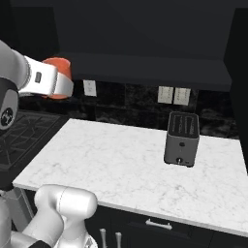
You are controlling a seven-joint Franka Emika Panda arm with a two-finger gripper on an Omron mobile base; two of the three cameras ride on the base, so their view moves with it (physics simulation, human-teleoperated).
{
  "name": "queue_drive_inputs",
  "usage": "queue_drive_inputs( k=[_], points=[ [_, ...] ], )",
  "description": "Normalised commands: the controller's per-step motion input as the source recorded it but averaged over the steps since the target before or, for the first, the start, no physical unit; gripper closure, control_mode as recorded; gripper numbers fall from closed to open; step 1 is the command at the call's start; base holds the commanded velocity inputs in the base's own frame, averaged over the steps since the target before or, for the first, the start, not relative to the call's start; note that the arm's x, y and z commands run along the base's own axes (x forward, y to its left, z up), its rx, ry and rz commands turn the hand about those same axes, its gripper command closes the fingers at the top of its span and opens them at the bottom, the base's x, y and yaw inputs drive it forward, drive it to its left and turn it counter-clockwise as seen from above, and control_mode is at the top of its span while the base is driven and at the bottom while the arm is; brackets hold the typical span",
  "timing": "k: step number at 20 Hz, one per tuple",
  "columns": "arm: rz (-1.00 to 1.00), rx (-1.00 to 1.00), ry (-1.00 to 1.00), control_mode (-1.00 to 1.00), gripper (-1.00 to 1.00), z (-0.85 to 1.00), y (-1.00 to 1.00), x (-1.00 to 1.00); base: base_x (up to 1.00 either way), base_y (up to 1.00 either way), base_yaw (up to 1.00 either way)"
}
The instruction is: Gather all objects into one cabinet and sort the glasses and bowls to opposite sides.
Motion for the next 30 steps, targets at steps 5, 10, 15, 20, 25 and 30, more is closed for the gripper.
queue_drive_inputs(
  k=[5,10,15,20,25,30],
  points=[
    [0.00,0.00,-0.02,1.00,1.00,0.00,0.00,-0.17,-0.80,0.00,0.00],
    [0.00,0.00,0.00,1.00,1.00,0.00,0.00,0.00,-1.00,0.00,0.00],
    [0.00,0.00,0.00,1.00,1.00,0.00,0.00,0.00,-1.00,0.06,0.00],
    [0.00,0.00,0.00,1.00,1.00,0.00,0.00,0.00,-0.93,0.61,0.00],
    [0.00,0.00,0.00,1.00,1.00,0.00,0.00,0.00,-0.57,0.92,0.00],
    [0.00,0.00,0.00,1.00,1.00,0.00,0.00,0.00,-0.23,1.00,0.00]
  ],
)
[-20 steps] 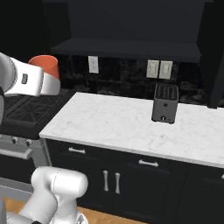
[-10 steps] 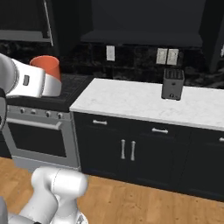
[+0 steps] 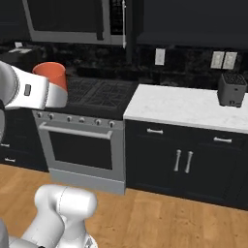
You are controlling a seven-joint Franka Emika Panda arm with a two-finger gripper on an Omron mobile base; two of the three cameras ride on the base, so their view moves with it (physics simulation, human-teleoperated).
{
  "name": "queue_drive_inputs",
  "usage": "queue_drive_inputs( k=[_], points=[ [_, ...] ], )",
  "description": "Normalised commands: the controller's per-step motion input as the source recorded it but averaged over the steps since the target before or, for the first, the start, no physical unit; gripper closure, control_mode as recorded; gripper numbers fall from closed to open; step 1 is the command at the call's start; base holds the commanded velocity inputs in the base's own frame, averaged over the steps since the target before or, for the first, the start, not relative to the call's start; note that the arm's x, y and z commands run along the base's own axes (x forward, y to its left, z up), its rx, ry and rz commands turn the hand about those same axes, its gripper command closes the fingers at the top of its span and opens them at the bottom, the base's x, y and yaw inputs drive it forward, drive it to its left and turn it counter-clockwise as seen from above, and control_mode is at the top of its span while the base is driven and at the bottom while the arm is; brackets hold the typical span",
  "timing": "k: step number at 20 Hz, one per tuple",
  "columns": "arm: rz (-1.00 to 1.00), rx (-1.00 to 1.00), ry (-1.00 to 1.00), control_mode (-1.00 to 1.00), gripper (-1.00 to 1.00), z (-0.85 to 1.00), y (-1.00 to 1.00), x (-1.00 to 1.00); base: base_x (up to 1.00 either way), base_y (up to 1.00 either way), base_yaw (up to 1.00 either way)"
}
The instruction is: Gather all objects into one cabinet and sort the glasses and bowls to opposite sides.
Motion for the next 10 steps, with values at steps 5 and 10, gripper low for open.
queue_drive_inputs(
  k=[5,10],
  points=[
    [0.00,0.00,0.00,1.00,1.00,0.00,0.00,0.00,-0.01,1.00,0.00],
    [0.00,0.00,0.00,1.00,1.00,0.00,0.00,0.00,-0.12,1.00,0.00]
  ],
)
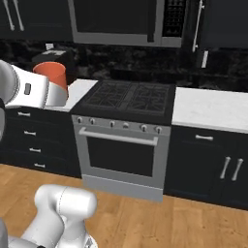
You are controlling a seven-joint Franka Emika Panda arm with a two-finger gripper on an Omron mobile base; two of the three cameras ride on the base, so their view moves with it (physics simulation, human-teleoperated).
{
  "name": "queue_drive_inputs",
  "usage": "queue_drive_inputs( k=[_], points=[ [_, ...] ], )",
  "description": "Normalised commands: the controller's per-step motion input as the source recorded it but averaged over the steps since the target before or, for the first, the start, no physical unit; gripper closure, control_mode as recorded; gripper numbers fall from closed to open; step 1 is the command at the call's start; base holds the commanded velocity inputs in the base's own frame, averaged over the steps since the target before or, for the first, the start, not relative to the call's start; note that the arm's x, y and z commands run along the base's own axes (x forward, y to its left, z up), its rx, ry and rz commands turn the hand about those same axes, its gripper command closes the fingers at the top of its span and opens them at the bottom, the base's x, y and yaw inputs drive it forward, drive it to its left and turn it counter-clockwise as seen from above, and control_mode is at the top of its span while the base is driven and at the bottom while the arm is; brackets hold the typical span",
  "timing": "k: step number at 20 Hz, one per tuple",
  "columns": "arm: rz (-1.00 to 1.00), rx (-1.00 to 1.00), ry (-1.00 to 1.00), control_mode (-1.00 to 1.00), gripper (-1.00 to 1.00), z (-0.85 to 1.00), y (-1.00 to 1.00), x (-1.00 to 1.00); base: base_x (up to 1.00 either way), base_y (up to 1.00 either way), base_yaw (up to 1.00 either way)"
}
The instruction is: Gather all objects into one cabinet and sort the glasses and bowls to opposite sides.
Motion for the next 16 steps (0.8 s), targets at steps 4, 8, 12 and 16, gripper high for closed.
queue_drive_inputs(
  k=[4,8,12,16],
  points=[
    [0.00,0.00,0.00,1.00,1.00,0.00,0.00,0.00,-0.20,1.00,0.00],
    [0.00,0.00,0.00,1.00,1.00,0.00,0.00,0.00,-0.08,1.00,0.00],
    [0.00,0.00,0.00,1.00,1.00,0.00,0.00,0.00,0.00,1.00,0.00],
    [0.00,0.00,0.00,1.00,1.00,0.00,0.00,0.00,0.00,1.00,0.00]
  ],
)
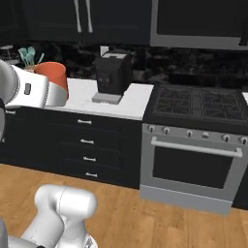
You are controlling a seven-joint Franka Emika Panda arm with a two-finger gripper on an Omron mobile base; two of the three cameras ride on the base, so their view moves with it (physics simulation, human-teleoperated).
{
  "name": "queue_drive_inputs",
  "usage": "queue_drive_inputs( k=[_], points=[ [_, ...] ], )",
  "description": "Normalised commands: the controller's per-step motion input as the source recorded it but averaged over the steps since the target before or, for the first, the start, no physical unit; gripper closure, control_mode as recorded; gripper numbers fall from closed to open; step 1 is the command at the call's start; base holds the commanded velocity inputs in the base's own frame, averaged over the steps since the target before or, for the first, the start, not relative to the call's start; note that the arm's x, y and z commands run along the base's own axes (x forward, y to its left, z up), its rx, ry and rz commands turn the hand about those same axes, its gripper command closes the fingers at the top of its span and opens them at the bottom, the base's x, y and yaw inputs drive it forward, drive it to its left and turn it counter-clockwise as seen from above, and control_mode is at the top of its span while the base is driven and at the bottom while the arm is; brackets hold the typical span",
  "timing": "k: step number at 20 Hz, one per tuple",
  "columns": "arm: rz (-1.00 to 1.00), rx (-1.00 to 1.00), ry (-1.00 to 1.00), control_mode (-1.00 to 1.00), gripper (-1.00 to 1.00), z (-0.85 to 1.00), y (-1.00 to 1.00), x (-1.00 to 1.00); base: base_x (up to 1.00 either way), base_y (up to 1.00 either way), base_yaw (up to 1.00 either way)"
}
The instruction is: Gather all objects into one cabinet and sort the glasses and bowls to opposite sides.
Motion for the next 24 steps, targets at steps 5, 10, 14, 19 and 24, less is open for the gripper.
queue_drive_inputs(
  k=[5,10,14,19,24],
  points=[
    [0.00,0.00,0.00,1.00,1.00,0.00,0.00,0.00,0.00,1.00,0.00],
    [0.00,0.00,0.00,1.00,1.00,0.00,0.00,0.00,0.00,1.00,0.00],
    [0.00,0.00,0.00,1.00,1.00,0.00,0.00,0.00,0.00,1.00,0.00],
    [0.00,0.00,0.00,1.00,1.00,0.00,0.00,0.00,0.00,1.00,0.00],
    [0.00,0.00,0.00,1.00,1.00,0.00,0.00,0.00,0.00,1.00,0.00]
  ],
)
